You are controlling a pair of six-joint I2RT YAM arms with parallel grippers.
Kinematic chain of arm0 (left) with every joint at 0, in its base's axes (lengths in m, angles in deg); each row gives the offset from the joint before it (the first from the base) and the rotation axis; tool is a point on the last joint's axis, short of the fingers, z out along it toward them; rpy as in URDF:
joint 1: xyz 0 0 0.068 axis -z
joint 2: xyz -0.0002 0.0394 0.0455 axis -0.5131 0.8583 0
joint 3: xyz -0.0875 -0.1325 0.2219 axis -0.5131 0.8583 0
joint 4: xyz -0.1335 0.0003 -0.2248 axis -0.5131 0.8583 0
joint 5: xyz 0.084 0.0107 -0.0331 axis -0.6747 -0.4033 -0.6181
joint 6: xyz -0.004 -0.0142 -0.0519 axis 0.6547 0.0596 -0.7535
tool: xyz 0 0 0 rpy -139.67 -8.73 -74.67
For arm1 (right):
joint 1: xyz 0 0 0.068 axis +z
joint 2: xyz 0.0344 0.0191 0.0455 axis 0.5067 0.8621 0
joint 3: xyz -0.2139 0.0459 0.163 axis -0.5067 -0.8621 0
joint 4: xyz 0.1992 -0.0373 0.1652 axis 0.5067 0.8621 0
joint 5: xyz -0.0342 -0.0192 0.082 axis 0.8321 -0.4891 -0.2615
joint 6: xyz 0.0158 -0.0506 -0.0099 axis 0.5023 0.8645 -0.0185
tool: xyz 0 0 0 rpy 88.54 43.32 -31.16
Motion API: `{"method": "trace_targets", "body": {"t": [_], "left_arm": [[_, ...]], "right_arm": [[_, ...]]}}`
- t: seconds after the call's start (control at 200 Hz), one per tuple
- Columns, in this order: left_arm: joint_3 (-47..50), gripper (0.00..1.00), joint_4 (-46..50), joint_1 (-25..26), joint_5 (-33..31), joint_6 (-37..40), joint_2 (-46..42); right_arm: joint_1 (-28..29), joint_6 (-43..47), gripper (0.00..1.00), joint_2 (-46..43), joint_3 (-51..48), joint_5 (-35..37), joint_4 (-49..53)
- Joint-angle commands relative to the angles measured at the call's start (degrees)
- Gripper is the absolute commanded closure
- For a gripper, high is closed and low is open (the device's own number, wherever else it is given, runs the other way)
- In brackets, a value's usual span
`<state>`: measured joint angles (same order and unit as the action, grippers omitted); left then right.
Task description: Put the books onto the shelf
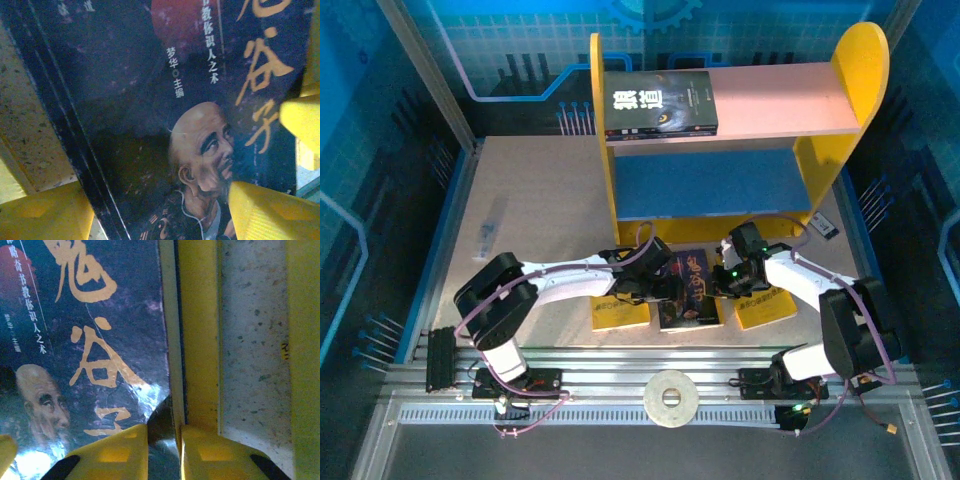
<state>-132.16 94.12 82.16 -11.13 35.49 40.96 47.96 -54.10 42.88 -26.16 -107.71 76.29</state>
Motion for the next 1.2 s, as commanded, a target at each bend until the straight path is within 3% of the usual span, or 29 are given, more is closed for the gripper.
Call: {"method": "trace_targets", "body": {"t": [0.0, 0.881, 1.191], "left_arm": [[-0.38, 0.3, -5.62, 1.36, 1.4, 1.54, -2.96], [-3.71, 0.38, -3.86, 2.17, -0.05, 2.85, -0.5], [-2.21, 0.39, -8.06, 2.15, 1.4, 2.62, -1.4]], "right_arm": [[1.91, 0.07, 0.78, 1.52, 0.77, -2.07, -1.26], [1.88, 1.5, 0.77, 0.72, 0.73, -10.51, -4.25], [1.97, 2.46, 0.77, 0.62, 0.71, -12.13, -4.21]]}}
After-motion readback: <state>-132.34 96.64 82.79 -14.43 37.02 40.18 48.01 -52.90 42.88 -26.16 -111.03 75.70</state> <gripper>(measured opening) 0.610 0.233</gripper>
